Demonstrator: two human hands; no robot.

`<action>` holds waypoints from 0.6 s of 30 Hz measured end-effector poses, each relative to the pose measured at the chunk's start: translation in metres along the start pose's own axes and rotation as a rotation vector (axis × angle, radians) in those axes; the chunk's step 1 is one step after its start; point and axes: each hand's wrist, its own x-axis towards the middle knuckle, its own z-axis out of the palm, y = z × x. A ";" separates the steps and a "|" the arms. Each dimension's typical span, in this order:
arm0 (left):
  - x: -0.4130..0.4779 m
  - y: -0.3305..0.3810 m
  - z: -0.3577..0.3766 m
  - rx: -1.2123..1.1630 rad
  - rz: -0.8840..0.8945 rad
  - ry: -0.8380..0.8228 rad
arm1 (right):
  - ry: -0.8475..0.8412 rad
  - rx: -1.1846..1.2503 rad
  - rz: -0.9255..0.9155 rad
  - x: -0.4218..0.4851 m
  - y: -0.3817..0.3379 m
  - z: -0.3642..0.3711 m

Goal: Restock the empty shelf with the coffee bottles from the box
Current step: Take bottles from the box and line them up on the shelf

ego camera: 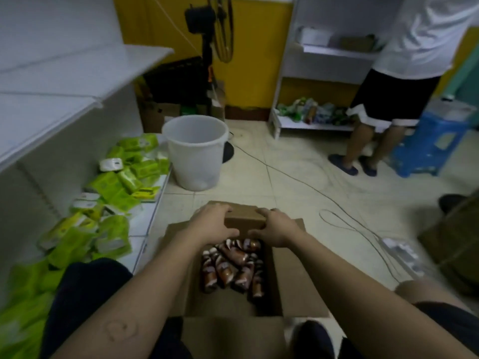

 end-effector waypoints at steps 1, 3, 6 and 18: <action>0.006 0.000 0.012 -0.014 -0.011 -0.030 | -0.016 0.010 0.024 0.001 0.009 0.009; 0.015 -0.005 0.036 -0.076 -0.063 -0.089 | -0.081 0.028 0.045 0.007 0.023 0.030; 0.023 -0.025 0.071 -0.215 -0.176 -0.168 | -0.229 0.102 0.099 0.023 0.037 0.062; 0.069 -0.102 0.198 -0.444 -0.554 -0.365 | -0.610 0.236 0.344 0.072 0.089 0.224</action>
